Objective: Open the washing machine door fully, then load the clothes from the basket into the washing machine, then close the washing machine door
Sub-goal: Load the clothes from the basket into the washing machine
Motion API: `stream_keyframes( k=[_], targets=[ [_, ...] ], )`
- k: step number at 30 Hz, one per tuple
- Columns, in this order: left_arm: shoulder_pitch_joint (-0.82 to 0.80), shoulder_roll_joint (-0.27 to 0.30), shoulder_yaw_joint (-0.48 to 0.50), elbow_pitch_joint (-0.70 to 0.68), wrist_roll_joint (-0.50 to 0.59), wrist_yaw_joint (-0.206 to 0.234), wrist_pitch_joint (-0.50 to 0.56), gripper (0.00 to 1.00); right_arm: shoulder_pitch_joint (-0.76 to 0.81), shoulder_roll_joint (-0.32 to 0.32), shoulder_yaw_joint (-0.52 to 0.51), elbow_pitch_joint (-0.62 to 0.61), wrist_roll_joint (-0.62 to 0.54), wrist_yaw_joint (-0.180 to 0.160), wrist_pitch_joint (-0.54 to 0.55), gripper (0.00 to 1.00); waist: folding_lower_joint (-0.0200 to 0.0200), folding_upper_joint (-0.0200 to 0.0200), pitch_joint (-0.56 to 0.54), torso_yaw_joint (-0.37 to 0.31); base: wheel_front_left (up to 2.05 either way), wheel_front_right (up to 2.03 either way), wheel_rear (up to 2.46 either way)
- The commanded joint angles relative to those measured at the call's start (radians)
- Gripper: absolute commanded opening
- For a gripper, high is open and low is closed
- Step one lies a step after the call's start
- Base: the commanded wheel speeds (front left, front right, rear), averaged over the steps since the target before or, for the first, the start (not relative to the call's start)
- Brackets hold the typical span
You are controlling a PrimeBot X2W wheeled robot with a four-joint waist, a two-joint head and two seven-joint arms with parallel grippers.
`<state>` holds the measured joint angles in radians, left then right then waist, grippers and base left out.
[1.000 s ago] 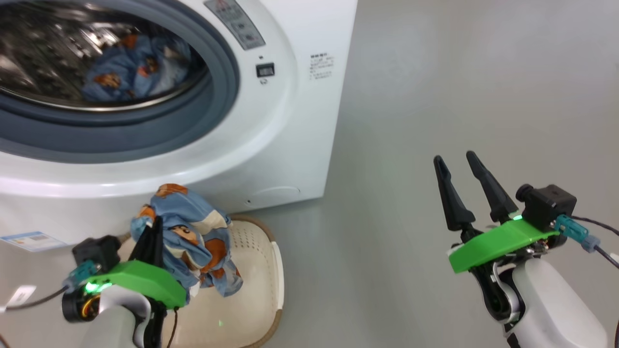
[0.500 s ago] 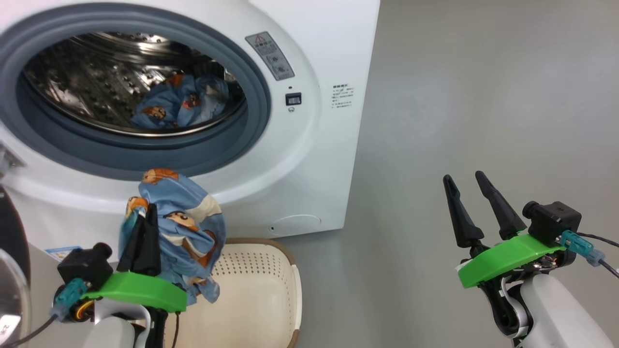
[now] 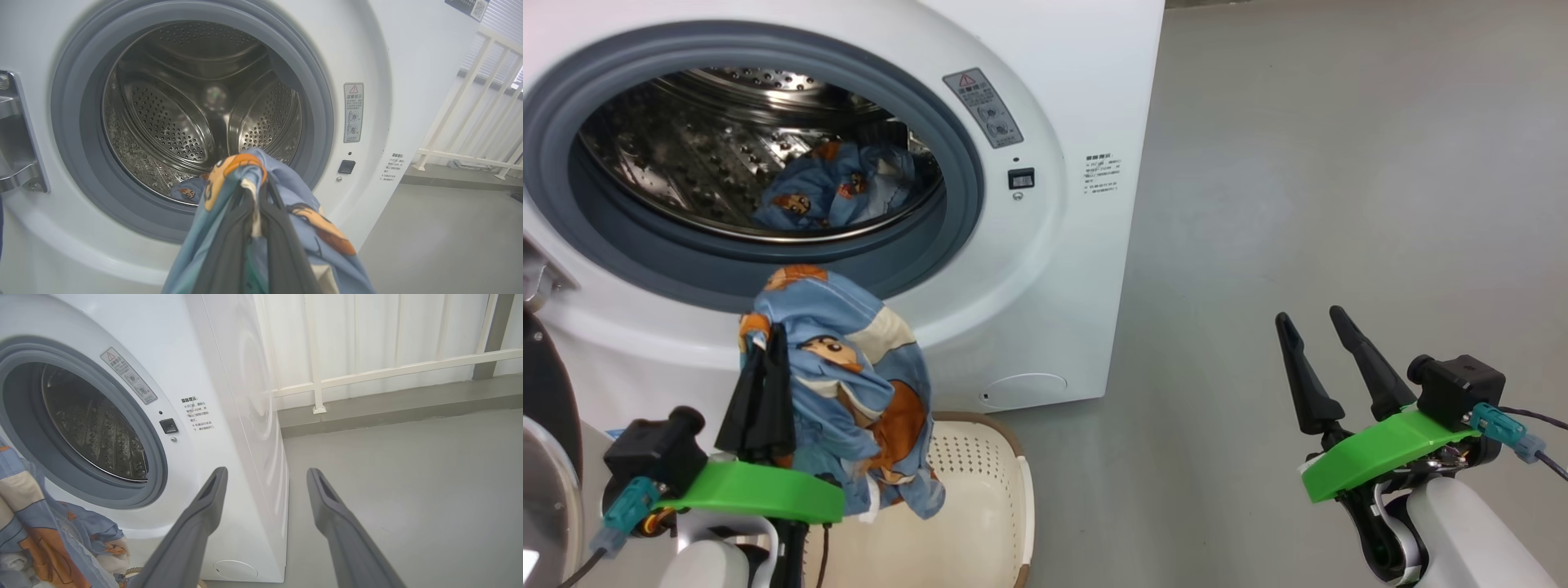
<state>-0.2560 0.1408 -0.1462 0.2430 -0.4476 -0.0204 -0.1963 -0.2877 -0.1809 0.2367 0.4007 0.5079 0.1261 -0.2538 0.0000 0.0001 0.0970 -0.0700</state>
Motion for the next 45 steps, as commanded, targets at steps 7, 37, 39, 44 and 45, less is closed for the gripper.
stream_keyframes(
  k=[7, 37, 39, 44, 45],
  targets=[
    [-0.048, 0.039, 0.039, -0.056, -0.002, 0.017, 0.009, 0.0, -0.017, -0.012, 0.03, -0.026, 0.006, 0.005, -0.008, 1.0, 0.0, -0.0001, 0.029, -0.012, 0.0, 0.0, 0.0],
    [-0.819, 0.202, 0.08, 0.634, 0.023, -0.041, -0.046, 0.0, -0.15, 0.038, 0.016, -0.126, -0.041, 0.005, -0.008, 1.0, 0.0, -0.0001, 0.463, -0.189, 0.0, 0.0, 0.0],
    [-0.875, 0.219, 0.081, 0.674, 0.03, -0.041, -0.051, 0.0, -0.159, 0.044, 0.019, -0.133, -0.044, 0.005, -0.008, 1.0, 0.0, -0.0001, 0.492, -0.203, 0.0, 0.0, 0.0],
    [-0.986, 0.245, 0.077, 0.727, 0.056, -0.027, -0.062, 0.0, -0.168, 0.054, 0.016, -0.146, -0.051, 0.005, -0.008, 1.0, 0.0, -0.0001, 0.544, -0.235, 0.0, 0.0, 0.0],
    [-1.005, 0.249, 0.08, 0.726, 0.061, -0.021, -0.063, 0.0, -0.168, 0.056, 0.014, -0.148, -0.052, 0.005, -0.008, 1.0, 0.0, -0.0001, 0.551, -0.24, 0.0, 0.0, 0.0]
  ],
)
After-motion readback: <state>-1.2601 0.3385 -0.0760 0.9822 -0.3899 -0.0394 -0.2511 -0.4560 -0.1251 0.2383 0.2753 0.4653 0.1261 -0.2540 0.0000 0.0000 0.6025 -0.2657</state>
